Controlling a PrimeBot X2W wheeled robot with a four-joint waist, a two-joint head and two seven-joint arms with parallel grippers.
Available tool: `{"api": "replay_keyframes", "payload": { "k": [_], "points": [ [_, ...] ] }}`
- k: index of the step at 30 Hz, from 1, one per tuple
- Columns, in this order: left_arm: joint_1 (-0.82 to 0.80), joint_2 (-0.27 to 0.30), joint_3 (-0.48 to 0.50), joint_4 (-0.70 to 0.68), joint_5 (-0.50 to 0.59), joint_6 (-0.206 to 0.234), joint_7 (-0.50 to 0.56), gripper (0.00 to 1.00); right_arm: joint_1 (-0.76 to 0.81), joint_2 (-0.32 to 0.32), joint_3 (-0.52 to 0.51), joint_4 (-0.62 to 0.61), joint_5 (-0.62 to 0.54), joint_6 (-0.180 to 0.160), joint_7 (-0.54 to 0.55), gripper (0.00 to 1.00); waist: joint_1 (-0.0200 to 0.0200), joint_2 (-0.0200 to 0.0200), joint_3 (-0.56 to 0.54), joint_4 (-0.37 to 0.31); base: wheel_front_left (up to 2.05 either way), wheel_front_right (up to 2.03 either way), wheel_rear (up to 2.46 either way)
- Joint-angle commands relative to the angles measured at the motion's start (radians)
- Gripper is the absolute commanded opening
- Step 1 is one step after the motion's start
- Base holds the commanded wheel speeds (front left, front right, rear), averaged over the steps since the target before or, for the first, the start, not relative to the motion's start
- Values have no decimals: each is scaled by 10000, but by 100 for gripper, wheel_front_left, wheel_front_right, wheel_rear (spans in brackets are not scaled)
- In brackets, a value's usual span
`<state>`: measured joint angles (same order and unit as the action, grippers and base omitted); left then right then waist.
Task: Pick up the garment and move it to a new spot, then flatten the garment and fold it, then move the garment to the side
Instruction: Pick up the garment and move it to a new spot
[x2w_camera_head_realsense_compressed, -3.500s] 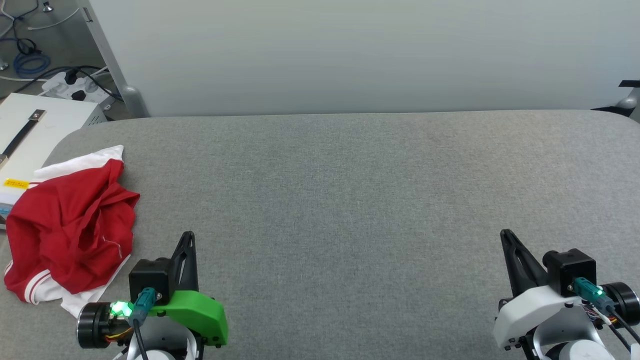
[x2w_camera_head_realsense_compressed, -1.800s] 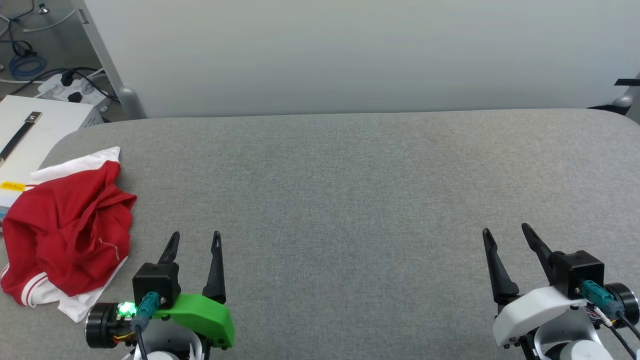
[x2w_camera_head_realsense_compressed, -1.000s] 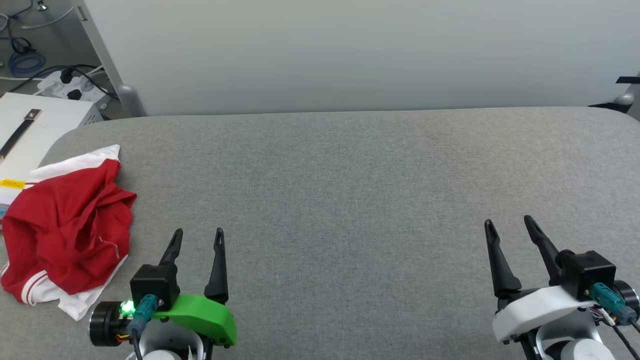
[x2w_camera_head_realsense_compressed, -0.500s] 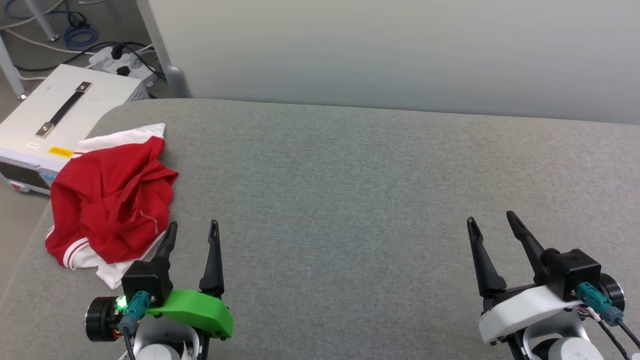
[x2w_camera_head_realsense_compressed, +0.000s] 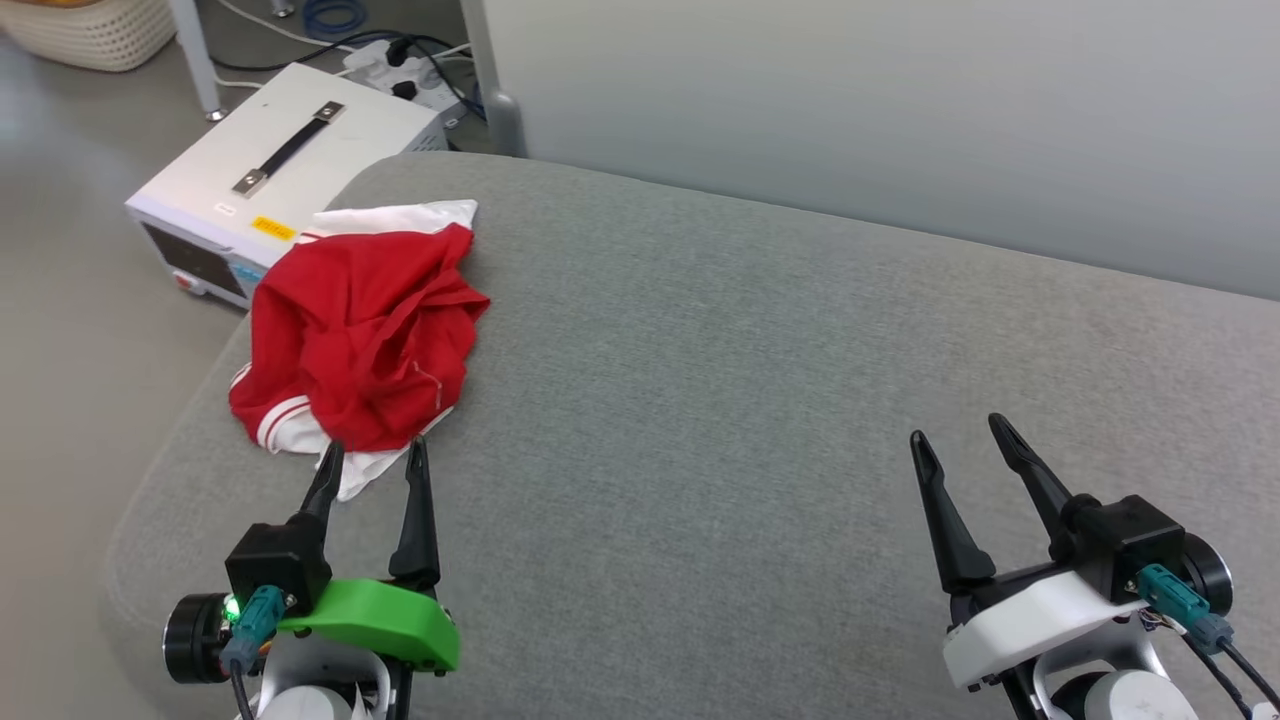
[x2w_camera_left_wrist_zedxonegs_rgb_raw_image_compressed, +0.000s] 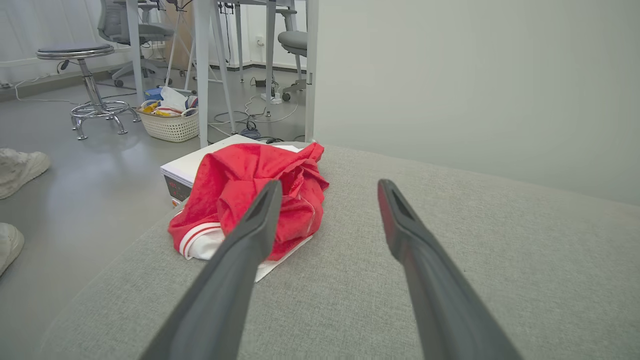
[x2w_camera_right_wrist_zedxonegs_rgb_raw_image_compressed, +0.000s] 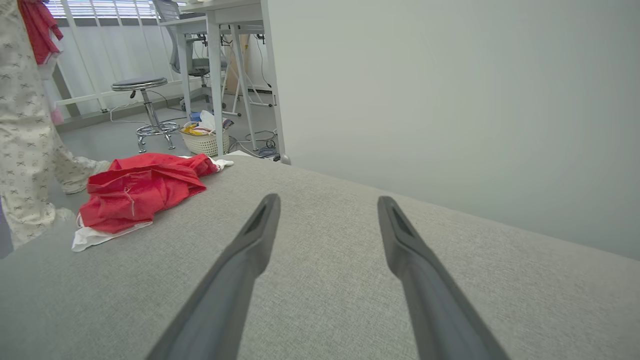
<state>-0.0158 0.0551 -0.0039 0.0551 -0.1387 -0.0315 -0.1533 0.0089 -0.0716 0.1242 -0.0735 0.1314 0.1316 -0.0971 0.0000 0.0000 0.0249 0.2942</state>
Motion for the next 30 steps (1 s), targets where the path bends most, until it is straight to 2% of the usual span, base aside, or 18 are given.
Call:
{"api": "replay_keyframes", "payload": {
  "k": [1,12,30],
  "points": [
    [-146,-30,-6,29,-85,-72,-106,100,-164,-52,30,-87,88,-6,-98,100,0,0,5,746,0,0,0],
    [-208,-35,-80,102,-387,-145,-336,100,-248,-128,202,-255,129,-7,-193,100,0,0,100,1993,0,0,0],
    [-531,-42,-228,272,-582,-254,-707,100,-385,-288,431,-525,263,-8,-258,100,0,0,364,2838,-2,-2,-2]
  ]
}}
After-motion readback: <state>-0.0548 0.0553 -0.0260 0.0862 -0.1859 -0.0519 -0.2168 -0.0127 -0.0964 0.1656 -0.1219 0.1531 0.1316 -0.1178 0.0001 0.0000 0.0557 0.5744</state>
